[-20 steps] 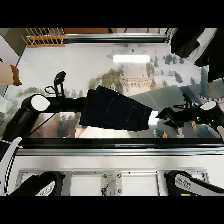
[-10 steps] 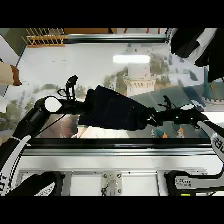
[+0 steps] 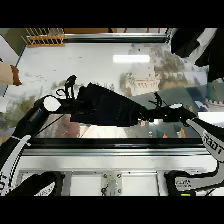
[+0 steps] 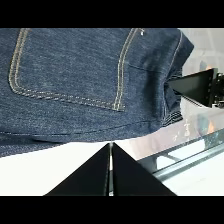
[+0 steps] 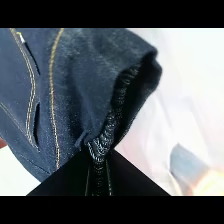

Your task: Fold the clothes and pants, and hang the long-sleeved shirts on hangers.

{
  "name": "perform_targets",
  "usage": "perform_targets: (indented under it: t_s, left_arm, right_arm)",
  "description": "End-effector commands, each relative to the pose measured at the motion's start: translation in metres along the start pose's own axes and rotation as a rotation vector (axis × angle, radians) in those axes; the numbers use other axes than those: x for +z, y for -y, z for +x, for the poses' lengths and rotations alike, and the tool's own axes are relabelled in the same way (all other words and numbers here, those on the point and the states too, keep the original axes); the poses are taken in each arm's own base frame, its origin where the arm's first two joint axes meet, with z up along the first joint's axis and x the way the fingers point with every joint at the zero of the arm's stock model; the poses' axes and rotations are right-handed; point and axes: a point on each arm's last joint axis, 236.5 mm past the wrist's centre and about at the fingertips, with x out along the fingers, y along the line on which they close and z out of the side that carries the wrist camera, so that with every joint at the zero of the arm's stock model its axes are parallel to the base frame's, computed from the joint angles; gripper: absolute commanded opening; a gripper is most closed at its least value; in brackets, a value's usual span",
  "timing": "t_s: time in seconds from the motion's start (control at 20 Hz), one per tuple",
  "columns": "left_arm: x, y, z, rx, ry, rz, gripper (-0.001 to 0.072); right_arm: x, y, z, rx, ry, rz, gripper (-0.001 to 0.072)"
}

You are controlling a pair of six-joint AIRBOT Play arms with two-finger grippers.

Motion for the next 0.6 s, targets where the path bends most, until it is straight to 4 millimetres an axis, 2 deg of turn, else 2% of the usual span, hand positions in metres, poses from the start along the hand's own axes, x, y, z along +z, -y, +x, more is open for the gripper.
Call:
perform_targets:
  t_s: [0.0,0.1,0.15,0.25,0.35,0.45,0.55]
  left_arm:
    - [-0.001,0.000,0.000,-0.001,-0.006,0.000,0.0024]
    - [-0.003,0.000,0.000,0.000,-0.013,0.000,0.0023]
    - [-0.004,-0.001,0.000,0.001,-0.017,0.000,0.0024]
    - [-0.006,-0.001,0.000,0.001,-0.025,0.000,0.0024]
    - [-0.006,-0.001,0.000,0.001,-0.024,0.000,0.0024]
    - [-0.005,-0.001,0.000,0.001,-0.023,0.000,0.0024]
    - [-0.006,-0.001,0.000,0.001,-0.024,0.000,0.0024]
  right_arm:
    - [0.018,-0.015,-0.009,0.021,0.047,-0.075,0.0014]
    - [0.051,-0.016,-0.042,-0.020,0.126,-0.114,0.0014]
    - [0.075,-0.013,-0.072,-0.061,0.193,-0.126,0.0014]
    - [0.120,0.004,-0.150,-0.171,0.370,-0.120,0.0014]
    - [0.148,0.034,-0.250,-0.288,0.599,-0.051,0.0014]
    - [0.144,0.075,-0.339,-0.410,0.769,0.052,0.0014]
    - [0.116,0.123,-0.408,-0.559,0.866,0.185,0.0014]
